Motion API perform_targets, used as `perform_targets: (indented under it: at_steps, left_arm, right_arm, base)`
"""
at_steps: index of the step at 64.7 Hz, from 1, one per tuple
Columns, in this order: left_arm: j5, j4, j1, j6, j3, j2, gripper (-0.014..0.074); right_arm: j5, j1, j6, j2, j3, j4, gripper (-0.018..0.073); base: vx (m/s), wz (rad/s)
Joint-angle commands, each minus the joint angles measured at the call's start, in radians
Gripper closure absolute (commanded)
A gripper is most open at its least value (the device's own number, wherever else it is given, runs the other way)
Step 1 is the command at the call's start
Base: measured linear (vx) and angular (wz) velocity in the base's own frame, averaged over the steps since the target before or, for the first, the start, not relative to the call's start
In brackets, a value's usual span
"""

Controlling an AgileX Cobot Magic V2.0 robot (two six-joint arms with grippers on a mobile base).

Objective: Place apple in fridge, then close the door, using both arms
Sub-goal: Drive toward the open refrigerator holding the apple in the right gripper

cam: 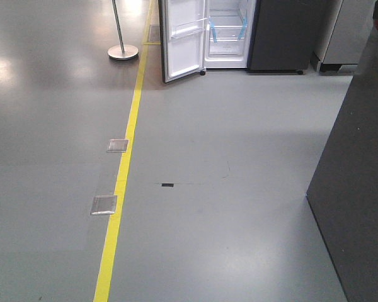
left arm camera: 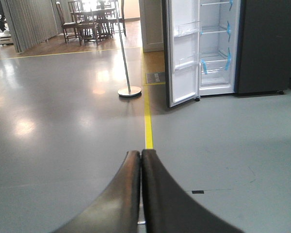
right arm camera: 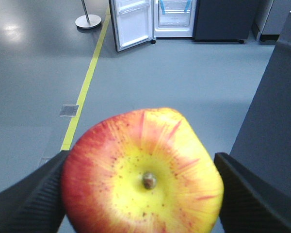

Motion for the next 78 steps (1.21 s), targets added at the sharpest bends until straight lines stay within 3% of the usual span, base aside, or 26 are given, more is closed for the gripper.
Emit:
perform_targets:
  at_steps: [1,78]
  left_arm:
    - [-0.076,0.000,-0.003,-0.011,-0.017,-0.015,0.0602]
    - [-0.076,0.000,-0.003,-0.011,-0.017,-0.015,0.0602]
  right_arm:
    - [-0.081,-0.001,-0.004,-0.025,-0.030,0.001,0.0374]
    - [-0.081,-0.001,-0.004,-0.025,-0.030,0.001,0.0374]
  base:
    - [0.13,0.03]
    - [0.12,0.00]
